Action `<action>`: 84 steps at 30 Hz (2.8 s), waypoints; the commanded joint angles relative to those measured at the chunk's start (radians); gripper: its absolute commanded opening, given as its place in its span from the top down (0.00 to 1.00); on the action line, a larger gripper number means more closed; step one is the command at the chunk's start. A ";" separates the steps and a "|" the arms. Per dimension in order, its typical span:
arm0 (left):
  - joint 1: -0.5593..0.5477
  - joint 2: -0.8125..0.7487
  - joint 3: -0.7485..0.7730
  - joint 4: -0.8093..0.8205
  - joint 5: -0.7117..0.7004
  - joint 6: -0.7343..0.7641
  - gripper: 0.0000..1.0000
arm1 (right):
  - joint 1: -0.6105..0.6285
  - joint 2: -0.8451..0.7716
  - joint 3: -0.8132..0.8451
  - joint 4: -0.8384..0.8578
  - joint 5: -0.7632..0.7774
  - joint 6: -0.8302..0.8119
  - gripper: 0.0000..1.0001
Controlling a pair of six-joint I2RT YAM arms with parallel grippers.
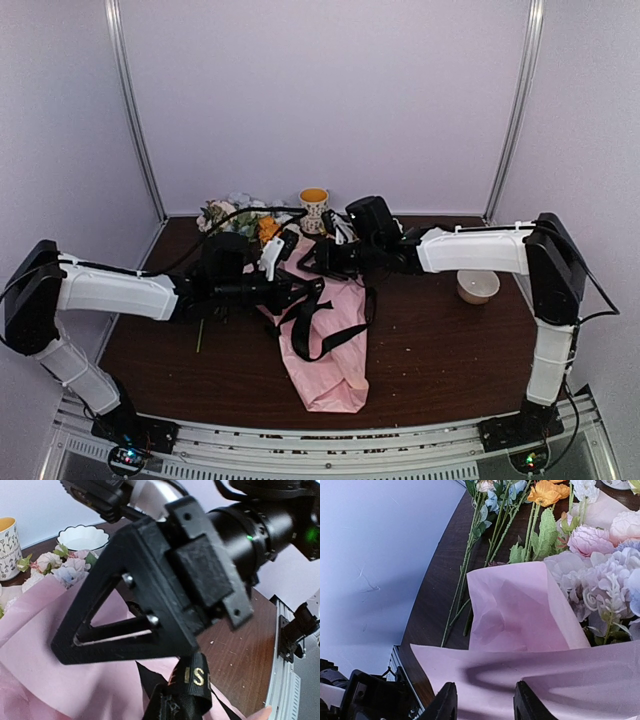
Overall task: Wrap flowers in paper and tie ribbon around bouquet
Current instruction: Cross the ribbon over the folded bouquet.
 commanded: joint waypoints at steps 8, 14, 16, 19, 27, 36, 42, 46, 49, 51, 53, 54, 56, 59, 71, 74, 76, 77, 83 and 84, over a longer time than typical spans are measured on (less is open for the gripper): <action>0.009 0.173 0.139 -0.143 -0.113 0.002 1.00 | -0.019 -0.108 -0.102 0.074 0.033 0.034 0.61; 0.018 0.173 0.113 -0.109 -0.101 -0.017 1.00 | -0.022 -0.182 -0.168 0.047 0.063 0.010 0.61; 0.020 0.173 0.111 -0.096 -0.095 -0.021 1.00 | -0.021 -0.188 -0.202 0.047 0.043 0.007 0.64; 0.023 0.173 0.108 -0.073 -0.077 -0.028 1.00 | -0.010 -0.177 -0.257 0.096 -0.036 0.019 0.65; 0.040 0.173 0.096 -0.029 -0.037 -0.062 1.00 | 0.026 -0.151 -0.286 0.156 -0.117 0.008 0.57; 0.040 0.168 0.090 -0.017 -0.020 -0.065 1.00 | 0.027 -0.116 -0.254 0.134 -0.121 0.003 0.74; 0.040 0.157 0.084 0.001 0.030 -0.057 1.00 | 0.023 -0.097 -0.233 0.080 -0.092 -0.010 0.99; 0.048 0.147 0.079 -0.013 0.033 -0.047 0.91 | 0.021 -0.112 -0.242 0.070 -0.075 -0.023 1.00; 0.080 0.160 0.083 -0.039 0.044 -0.057 0.73 | 0.019 -0.134 -0.254 0.058 -0.077 -0.046 1.00; 0.114 0.178 0.075 -0.032 0.067 -0.085 0.65 | 0.020 -0.152 -0.265 0.058 -0.087 -0.061 1.00; 0.141 0.194 0.064 -0.005 0.095 -0.110 0.60 | 0.020 -0.177 -0.275 0.055 -0.104 -0.080 1.00; 0.147 0.200 0.061 0.005 0.100 -0.113 0.59 | 0.020 -0.187 -0.276 0.046 -0.114 -0.094 1.00; 0.148 0.215 0.068 0.001 0.105 -0.108 0.57 | 0.021 -0.208 -0.277 0.023 -0.138 -0.121 1.00; 0.149 0.246 0.089 -0.025 0.109 -0.104 0.56 | 0.020 -0.240 -0.287 -0.009 -0.170 -0.155 1.00; 0.149 0.311 0.161 -0.248 -0.003 -0.039 0.65 | -0.007 -0.313 -0.323 -0.308 -0.143 -0.333 1.00; 0.148 0.309 0.162 -0.264 -0.013 -0.032 0.65 | -0.057 -0.281 -0.344 -0.309 -0.107 -0.315 1.00; 0.148 0.306 0.163 -0.271 -0.016 -0.027 0.65 | -0.081 -0.249 -0.344 -0.303 -0.080 -0.308 1.00; 0.147 0.303 0.165 -0.276 -0.014 -0.023 0.65 | -0.089 -0.225 -0.336 -0.302 -0.070 -0.307 1.00; 0.140 0.262 0.166 -0.289 0.031 0.021 0.45 | -0.091 -0.085 -0.245 -0.317 -0.045 -0.320 1.00; 0.140 0.252 0.164 -0.287 0.043 0.027 0.43 | -0.091 -0.071 -0.236 -0.313 -0.040 -0.318 1.00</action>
